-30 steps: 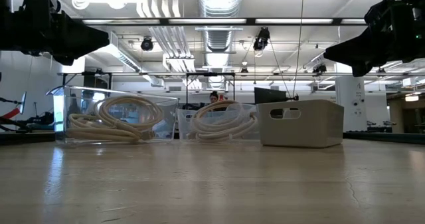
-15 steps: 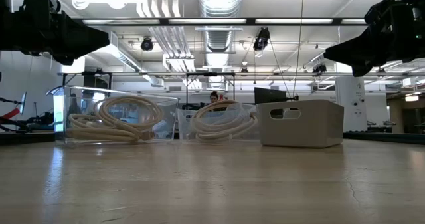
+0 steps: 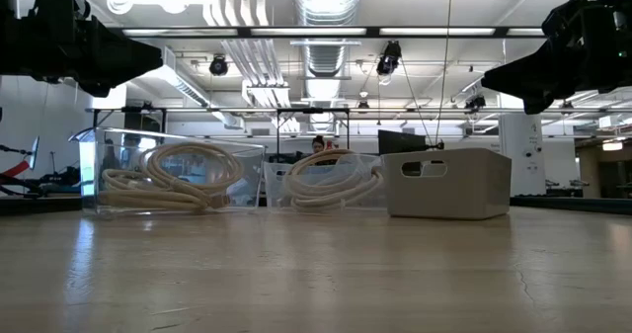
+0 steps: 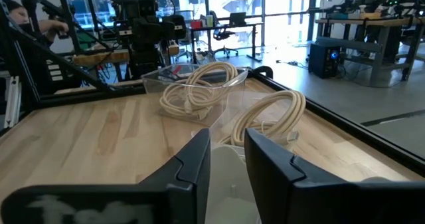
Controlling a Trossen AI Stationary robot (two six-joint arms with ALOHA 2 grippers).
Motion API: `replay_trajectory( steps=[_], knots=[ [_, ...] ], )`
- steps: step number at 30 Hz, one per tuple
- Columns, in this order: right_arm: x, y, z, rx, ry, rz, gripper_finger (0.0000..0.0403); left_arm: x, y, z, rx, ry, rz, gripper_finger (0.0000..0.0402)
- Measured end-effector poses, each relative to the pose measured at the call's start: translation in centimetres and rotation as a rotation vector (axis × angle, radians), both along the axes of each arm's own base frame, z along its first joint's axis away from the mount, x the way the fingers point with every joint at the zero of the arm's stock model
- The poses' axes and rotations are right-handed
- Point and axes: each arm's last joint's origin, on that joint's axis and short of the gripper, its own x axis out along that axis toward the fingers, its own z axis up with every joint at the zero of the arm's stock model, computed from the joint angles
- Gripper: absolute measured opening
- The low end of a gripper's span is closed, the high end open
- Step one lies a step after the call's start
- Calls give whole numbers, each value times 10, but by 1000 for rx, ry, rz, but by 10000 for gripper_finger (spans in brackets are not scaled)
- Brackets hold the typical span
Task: Pick & Place USB Port
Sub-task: Return to Home Position
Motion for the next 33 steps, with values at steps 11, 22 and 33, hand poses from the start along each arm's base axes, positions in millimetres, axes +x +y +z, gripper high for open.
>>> replay_trajectory(
  steps=[11, 22, 33],
  knots=[
    [0, 0, 0, 0, 0, 0, 68, 0, 0, 0, 0, 0, 0, 170],
    [0, 0, 0, 0, -1, 0, 83, 0, 0, 0, 0, 0, 1, 170],
    [0, 0, 0, 0, -1, 0, 89, 0, 0, 0, 0, 0, 1, 170]
  ],
)
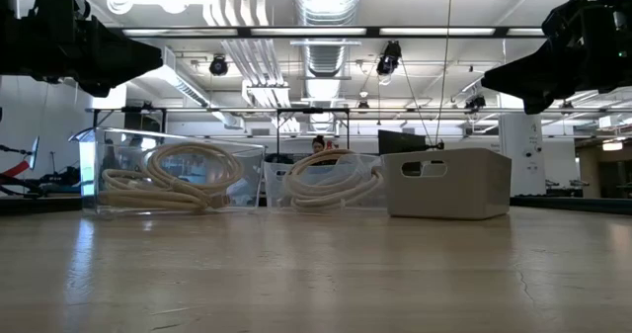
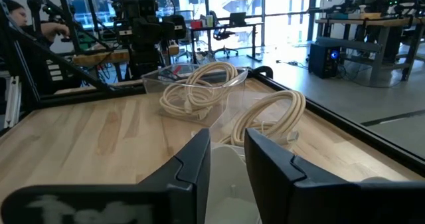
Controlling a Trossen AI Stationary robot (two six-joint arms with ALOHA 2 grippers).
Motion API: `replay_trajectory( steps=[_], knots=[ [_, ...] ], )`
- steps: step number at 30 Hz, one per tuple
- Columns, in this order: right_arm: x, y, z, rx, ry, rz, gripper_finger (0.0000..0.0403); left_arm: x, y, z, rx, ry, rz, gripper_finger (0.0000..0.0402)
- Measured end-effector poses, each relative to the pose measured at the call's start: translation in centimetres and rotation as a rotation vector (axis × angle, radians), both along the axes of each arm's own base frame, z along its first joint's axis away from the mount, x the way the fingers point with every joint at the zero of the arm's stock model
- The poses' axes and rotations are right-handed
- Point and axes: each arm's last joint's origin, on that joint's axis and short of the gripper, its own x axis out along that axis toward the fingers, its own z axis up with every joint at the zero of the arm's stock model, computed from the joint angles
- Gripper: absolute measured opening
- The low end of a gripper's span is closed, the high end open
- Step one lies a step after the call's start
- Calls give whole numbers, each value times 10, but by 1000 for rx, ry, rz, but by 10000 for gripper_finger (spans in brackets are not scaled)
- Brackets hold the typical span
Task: Pick & Place USB Port
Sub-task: Return to Home Position
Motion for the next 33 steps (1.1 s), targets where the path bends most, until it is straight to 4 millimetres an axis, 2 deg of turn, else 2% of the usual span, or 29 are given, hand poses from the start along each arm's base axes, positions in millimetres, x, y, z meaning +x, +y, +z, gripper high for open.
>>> replay_trajectory(
  steps=[13, 33],
  knots=[
    [0, 0, 0, 0, 0, 0, 68, 0, 0, 0, 0, 0, 0, 170],
    [0, 0, 0, 0, 0, 0, 91, 0, 0, 0, 0, 0, -1, 170]
  ],
)
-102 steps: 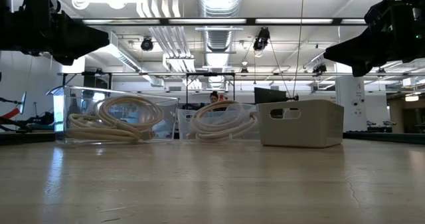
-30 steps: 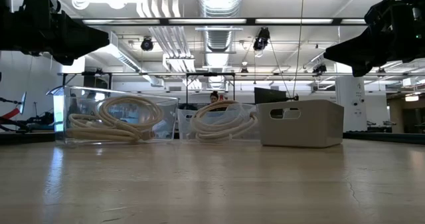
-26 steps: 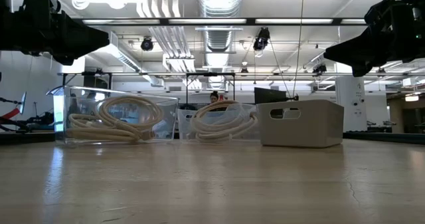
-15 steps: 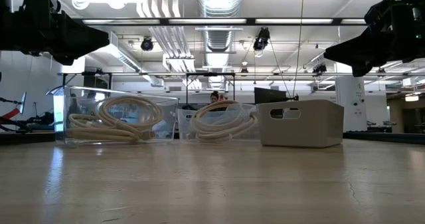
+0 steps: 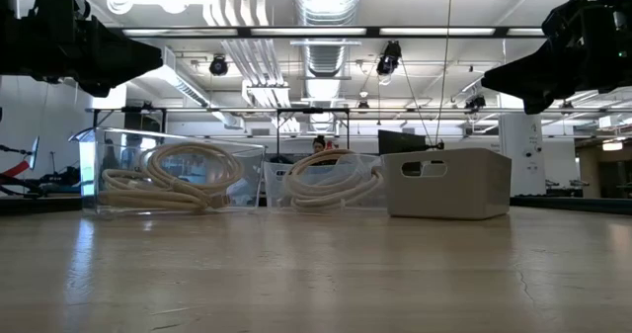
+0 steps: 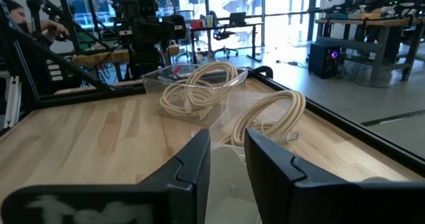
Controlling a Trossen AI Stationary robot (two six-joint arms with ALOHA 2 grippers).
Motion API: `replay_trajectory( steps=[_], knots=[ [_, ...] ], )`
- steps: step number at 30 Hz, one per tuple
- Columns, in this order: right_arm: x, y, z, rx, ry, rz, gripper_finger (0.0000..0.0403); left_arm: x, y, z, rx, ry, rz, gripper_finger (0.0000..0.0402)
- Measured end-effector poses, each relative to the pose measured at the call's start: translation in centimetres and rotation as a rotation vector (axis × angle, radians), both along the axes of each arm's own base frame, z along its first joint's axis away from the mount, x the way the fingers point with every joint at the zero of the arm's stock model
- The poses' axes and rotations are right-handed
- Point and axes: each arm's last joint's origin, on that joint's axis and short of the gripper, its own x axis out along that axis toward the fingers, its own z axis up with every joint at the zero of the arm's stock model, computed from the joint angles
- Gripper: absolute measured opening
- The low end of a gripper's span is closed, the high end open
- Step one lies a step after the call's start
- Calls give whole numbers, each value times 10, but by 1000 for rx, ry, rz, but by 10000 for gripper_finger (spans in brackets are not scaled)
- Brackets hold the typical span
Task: Pick & Place USB Port
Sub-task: Return to Home Position
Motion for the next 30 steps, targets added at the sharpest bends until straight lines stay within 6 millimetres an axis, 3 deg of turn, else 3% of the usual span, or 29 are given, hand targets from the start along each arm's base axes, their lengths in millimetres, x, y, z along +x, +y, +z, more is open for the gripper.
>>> replay_trajectory(
  steps=[14, 30],
  knots=[
    [0, 0, 0, 0, 0, 0, 68, 0, 0, 0, 0, 0, 1, 170],
    [0, 0, 0, 0, 0, 0, 89, 0, 0, 0, 0, 0, 0, 170]
  ],
)
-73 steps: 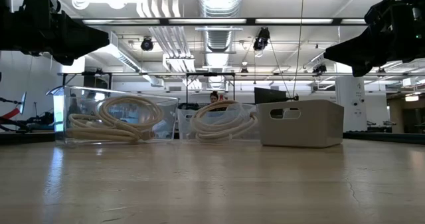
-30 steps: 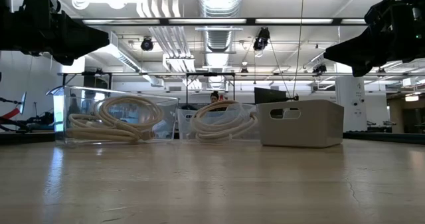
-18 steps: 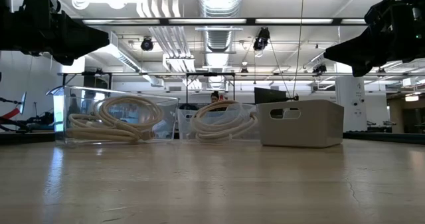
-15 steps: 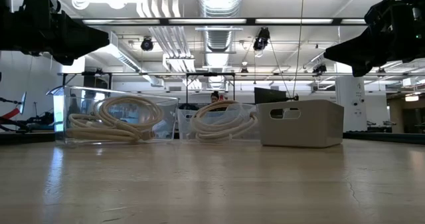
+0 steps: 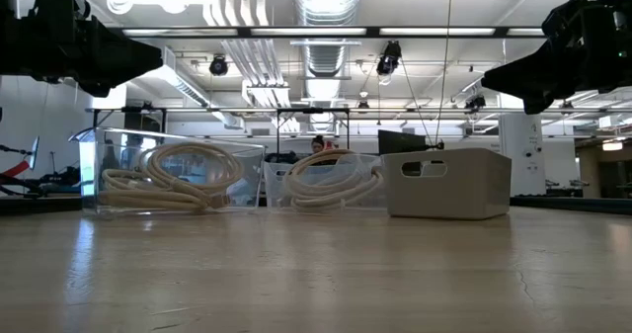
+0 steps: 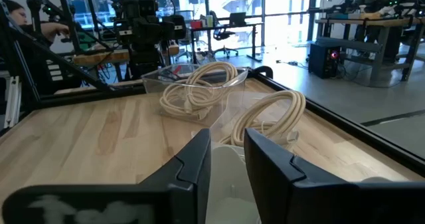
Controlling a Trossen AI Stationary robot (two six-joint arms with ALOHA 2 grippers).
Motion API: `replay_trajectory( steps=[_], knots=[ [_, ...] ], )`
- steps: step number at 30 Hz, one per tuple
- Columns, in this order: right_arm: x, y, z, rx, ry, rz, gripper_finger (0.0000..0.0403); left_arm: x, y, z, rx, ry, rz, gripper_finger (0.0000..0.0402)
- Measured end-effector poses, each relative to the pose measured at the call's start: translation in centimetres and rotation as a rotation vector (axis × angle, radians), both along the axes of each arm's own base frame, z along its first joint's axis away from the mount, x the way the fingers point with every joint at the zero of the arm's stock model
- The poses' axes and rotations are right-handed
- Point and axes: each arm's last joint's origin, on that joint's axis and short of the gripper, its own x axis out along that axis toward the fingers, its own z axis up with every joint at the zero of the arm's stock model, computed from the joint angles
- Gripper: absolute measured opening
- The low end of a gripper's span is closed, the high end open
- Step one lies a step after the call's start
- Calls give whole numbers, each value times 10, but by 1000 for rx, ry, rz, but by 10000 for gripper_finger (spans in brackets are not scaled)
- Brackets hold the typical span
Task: Pick & Place USB Port
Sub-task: Return to Home Position
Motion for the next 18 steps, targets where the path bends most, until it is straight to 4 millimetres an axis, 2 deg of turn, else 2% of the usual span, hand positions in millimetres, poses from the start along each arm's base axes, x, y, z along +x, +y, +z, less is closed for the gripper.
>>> replay_trajectory(
  steps=[13, 18],
  knots=[
    [0, 0, 0, 0, 0, 0, 68, 0, 0, 0, 0, 0, -1, 170],
    [0, 0, 0, 0, 0, 0, 72, 0, 0, 0, 0, 0, -1, 170]
  ],
)
